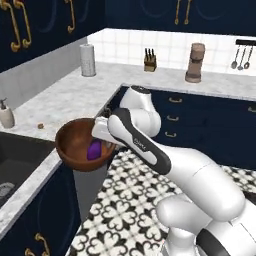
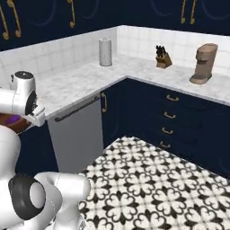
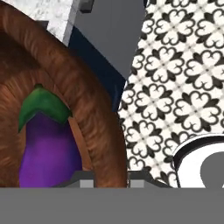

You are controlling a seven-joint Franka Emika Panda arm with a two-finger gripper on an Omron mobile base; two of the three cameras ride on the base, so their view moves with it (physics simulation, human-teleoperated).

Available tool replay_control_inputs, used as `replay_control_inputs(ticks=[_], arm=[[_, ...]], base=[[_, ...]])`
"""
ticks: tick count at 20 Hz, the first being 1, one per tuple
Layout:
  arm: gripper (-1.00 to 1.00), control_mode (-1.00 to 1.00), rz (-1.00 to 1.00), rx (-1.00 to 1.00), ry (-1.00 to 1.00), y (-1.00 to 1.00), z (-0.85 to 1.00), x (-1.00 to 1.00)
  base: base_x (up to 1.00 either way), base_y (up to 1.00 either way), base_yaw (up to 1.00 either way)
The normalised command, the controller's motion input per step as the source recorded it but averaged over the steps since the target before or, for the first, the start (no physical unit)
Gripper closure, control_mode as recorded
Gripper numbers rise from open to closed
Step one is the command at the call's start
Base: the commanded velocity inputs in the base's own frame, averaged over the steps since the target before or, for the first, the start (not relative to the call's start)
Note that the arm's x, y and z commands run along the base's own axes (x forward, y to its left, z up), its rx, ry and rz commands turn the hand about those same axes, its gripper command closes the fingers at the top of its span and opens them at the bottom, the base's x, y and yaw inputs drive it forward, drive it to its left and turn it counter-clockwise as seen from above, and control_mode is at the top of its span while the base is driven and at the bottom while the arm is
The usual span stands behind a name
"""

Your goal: Pick the eggplant from the sink and place it in the bowl. Then pick the bowl and place it in the microwave. Then close the microwave door and press the start button.

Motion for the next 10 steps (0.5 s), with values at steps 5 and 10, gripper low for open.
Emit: replay_control_inputs(ticks=[5, 10], arm=[[1.00, 1.00, 0.00, 0.00, 0.00, 0.00, 0.00, 0.00], [1.00, 1.00, 0.00, 0.00, 0.00, 0.00, 0.00, 0.00]], base=[[0.05, 0.00, -0.94], [0.15, -0.13, -0.90]])
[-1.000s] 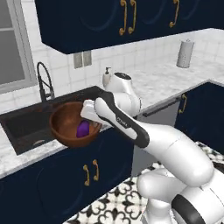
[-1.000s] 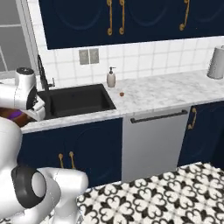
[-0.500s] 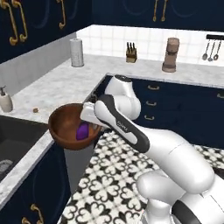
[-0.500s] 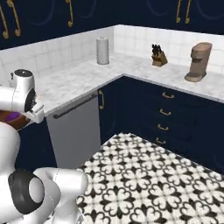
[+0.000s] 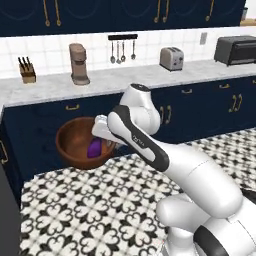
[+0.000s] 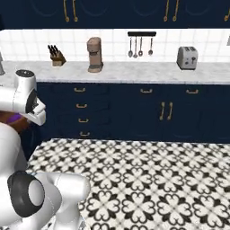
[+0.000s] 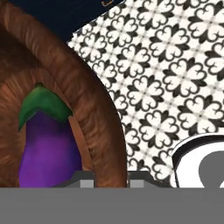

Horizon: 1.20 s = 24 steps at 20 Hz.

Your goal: Pick the eggplant from the sink and place it in the bowl. Then pick the bowl and place it in the microwave. Then close the microwave door and press the start button.

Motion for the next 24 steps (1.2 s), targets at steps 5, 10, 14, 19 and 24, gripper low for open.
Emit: replay_control_inputs(ticks=[5, 10, 14, 19, 24], arm=[[1.00, 1.00, 0.00, 0.00, 0.00, 0.00, 0.00, 0.00], [1.00, 1.00, 0.00, 0.00, 0.00, 0.00, 0.00, 0.00], [1.00, 1.00, 0.00, 0.00, 0.00, 0.00, 0.00, 0.00], [1.00, 1.00, 0.00, 0.00, 0.00, 0.00, 0.00, 0.00], [1.00, 1.00, 0.00, 0.00, 0.00, 0.00, 0.00, 0.00]], base=[[0.21, -0.14, -0.88], [0.31, -0.12, -0.84], [0.44, -0.18, -0.81], [0.48, -0.20, -0.78], [0.53, -0.25, -0.75]])
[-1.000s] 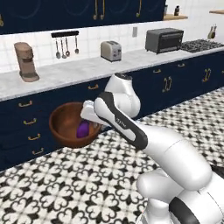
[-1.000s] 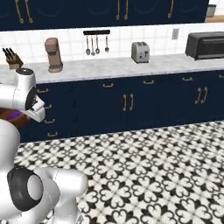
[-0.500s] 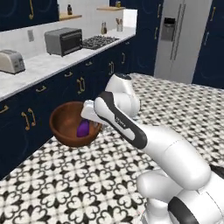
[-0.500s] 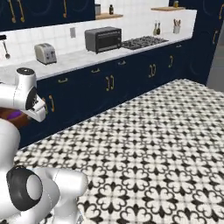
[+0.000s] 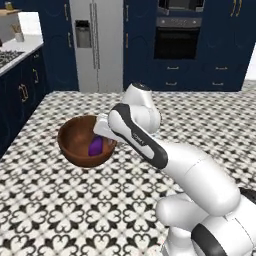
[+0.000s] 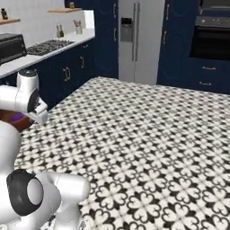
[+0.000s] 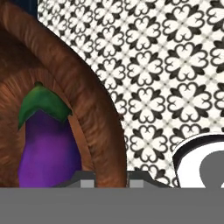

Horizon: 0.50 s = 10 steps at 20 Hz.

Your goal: Pick the eggplant from the sink and place it in the bowl. Then pick the bowl and place it in the microwave. Then close the microwave door and press the start button.

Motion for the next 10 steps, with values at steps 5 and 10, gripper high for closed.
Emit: replay_control_inputs(ticks=[5, 10], arm=[[1.00, 1.00, 0.00, 0.00, 0.00, 0.00, 0.00, 0.00], [1.00, 1.00, 0.00, 0.00, 0.00, 0.00, 0.00, 0.00]], base=[[0.78, -0.27, -0.61], [1.00, -0.85, -0.24]])
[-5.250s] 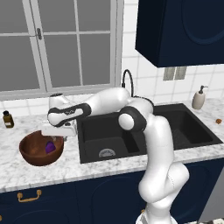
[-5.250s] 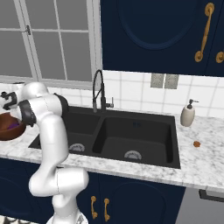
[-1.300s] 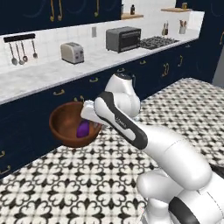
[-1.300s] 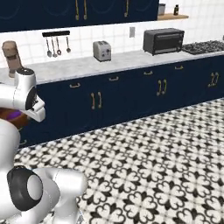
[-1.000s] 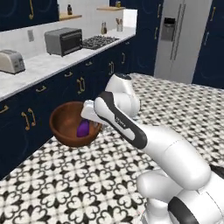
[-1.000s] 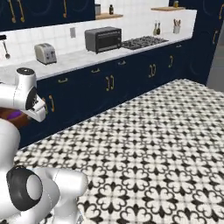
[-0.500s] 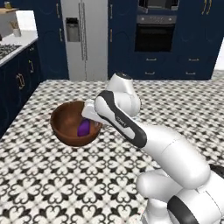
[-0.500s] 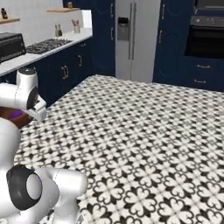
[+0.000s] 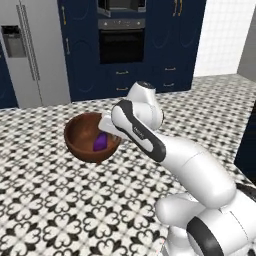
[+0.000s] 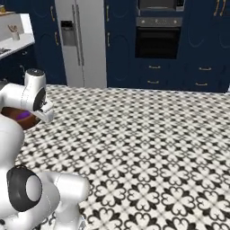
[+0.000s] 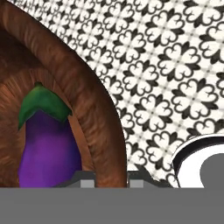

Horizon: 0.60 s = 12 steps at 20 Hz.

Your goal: Pick the eggplant from the sink and place it in the bowl. Then pick the bowl and place it in the microwave. Then close the microwave door and press the start button.

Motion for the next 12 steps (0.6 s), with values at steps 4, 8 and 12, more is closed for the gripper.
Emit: replay_control_inputs(ticks=[4, 8, 12], arm=[[1.00, 1.00, 0.00, 0.00, 0.00, 0.00, 0.00, 0.00], [1.00, 1.00, 0.00, 0.00, 0.00, 0.00, 0.00, 0.00], [1.00, 1.00, 0.00, 0.00, 0.00, 0.00, 0.00, 0.00]], base=[[1.00, -1.00, -0.08], [1.00, -0.85, -0.02], [1.00, -0.81, 0.00]])
